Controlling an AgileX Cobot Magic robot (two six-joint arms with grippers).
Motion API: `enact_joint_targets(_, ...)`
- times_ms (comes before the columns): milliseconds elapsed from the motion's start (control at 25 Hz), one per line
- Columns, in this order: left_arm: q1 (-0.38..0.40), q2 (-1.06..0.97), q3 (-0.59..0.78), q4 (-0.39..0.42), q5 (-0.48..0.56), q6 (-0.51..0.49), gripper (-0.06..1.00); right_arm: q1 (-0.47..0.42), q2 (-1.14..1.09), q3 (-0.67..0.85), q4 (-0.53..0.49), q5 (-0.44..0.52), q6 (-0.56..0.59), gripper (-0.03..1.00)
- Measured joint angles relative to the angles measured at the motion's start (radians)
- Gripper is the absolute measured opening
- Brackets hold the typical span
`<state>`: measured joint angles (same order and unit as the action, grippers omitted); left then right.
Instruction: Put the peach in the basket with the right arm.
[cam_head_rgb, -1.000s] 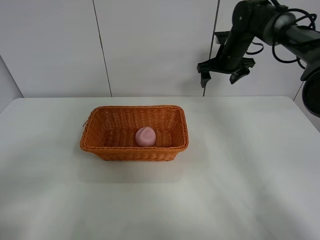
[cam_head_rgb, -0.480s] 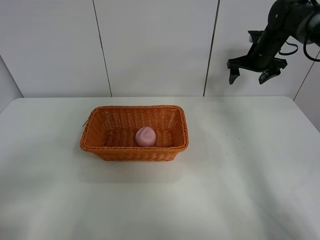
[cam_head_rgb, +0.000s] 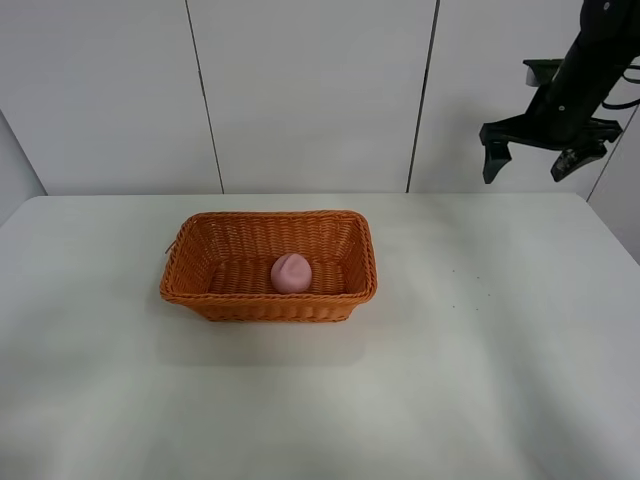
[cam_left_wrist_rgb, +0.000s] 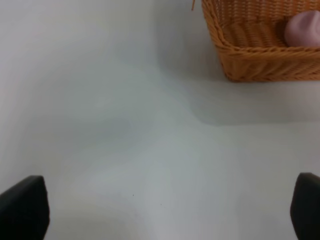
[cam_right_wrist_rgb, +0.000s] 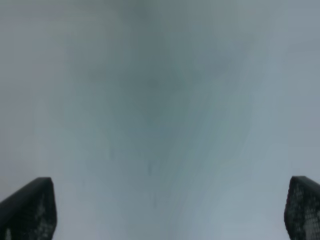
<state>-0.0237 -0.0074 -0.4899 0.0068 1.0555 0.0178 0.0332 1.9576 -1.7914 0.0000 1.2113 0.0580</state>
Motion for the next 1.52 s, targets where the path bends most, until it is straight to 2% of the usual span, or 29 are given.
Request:
enact_joint_targets(240, 0.000, 0.000, 0.000, 0.000, 0.000, 0.000, 0.99, 0.000, -0.379, 0.487, 0.000, 0.002, -0.009, 0.70)
enact_joint_targets(440, 0.000, 0.000, 0.000, 0.000, 0.000, 0.000, 0.99, 0.000, -0.720, 0.834, 0.000, -0.009, -0.009, 0.70)
enact_joint_targets(680, 0.000, 0.000, 0.000, 0.000, 0.000, 0.000, 0.99, 0.000, -1.150, 1.152, 0.000, -0.176, -0.009, 0.70)
enact_joint_targets(800, 0.000, 0.000, 0.000, 0.000, 0.000, 0.000, 0.99, 0.000, -1.371, 1.246, 0.000, -0.209, -0.009, 0.70)
enact_joint_targets(840, 0.000, 0.000, 0.000, 0.000, 0.000, 0.000, 0.99, 0.000, -1.371, 1.246, 0.000, -0.209, -0.009, 0.70)
enact_joint_targets(1120, 0.000, 0.000, 0.000, 0.000, 0.000, 0.000, 0.99, 0.000, -1.738, 1.298, 0.000, -0.194, -0.009, 0.70)
enact_joint_targets(1360, 0.000, 0.000, 0.000, 0.000, 0.000, 0.000, 0.99, 0.000, -1.932, 1.300, 0.000, -0.193, -0.010, 0.70)
enact_joint_targets(1520, 0.000, 0.000, 0.000, 0.000, 0.000, 0.000, 0.99, 0.000, -1.961, 1.300, -0.006, -0.191, -0.010, 0.70)
